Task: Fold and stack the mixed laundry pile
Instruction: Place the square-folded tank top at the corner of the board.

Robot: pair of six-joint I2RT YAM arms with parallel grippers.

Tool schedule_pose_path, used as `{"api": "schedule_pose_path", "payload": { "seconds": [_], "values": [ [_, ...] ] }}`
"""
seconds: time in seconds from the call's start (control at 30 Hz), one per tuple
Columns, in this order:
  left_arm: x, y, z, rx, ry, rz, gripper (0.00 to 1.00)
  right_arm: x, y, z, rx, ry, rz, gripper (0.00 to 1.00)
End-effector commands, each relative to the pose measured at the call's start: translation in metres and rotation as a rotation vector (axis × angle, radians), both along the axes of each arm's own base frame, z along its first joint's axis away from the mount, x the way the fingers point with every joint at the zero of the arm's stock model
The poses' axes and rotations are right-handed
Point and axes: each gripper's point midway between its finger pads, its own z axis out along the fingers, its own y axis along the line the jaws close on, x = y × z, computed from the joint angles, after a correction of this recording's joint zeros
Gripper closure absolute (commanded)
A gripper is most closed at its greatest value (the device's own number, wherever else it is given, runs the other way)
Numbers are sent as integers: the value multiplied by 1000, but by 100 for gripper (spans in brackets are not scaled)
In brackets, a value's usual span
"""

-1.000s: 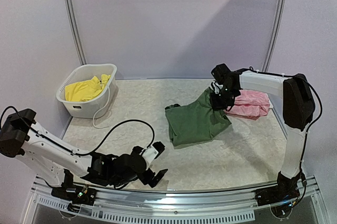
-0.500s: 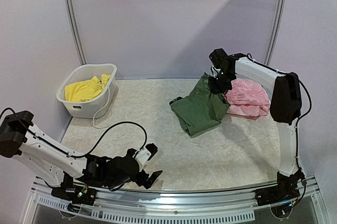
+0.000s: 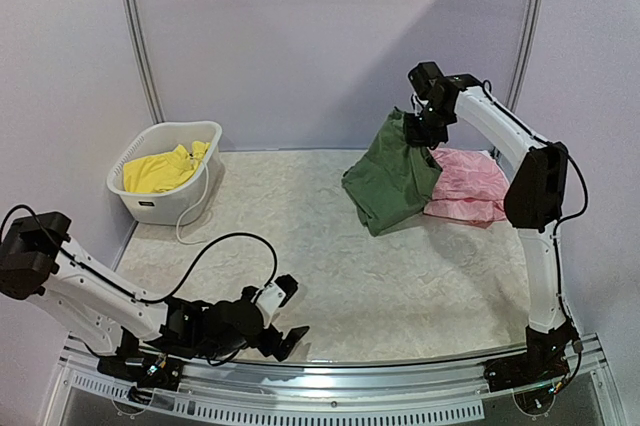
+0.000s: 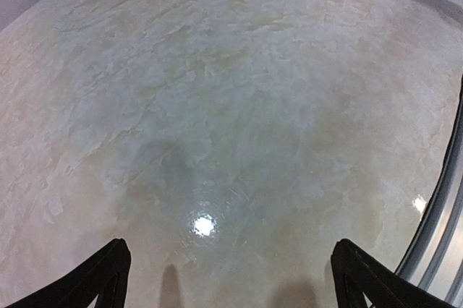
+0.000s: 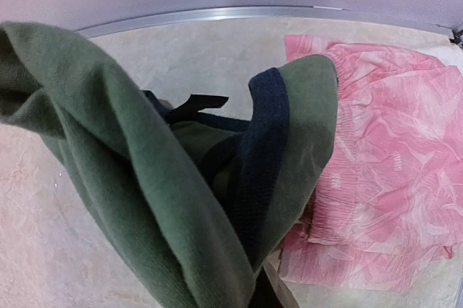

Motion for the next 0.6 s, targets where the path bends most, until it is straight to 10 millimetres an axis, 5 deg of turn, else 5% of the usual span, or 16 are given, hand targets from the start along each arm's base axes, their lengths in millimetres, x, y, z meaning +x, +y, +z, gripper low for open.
{"api": "schedule_pose_path", "payload": {
  "seconds": [0.0,0.57],
  "values": [
    [-6,-6,-8,-5,17,-22,1,8,-32,8,-16,-6,-67,100],
    [-14,-22,-18,-27,39,-78,4,9,-104,59,-40,-60,-75,100]
  ]
}}
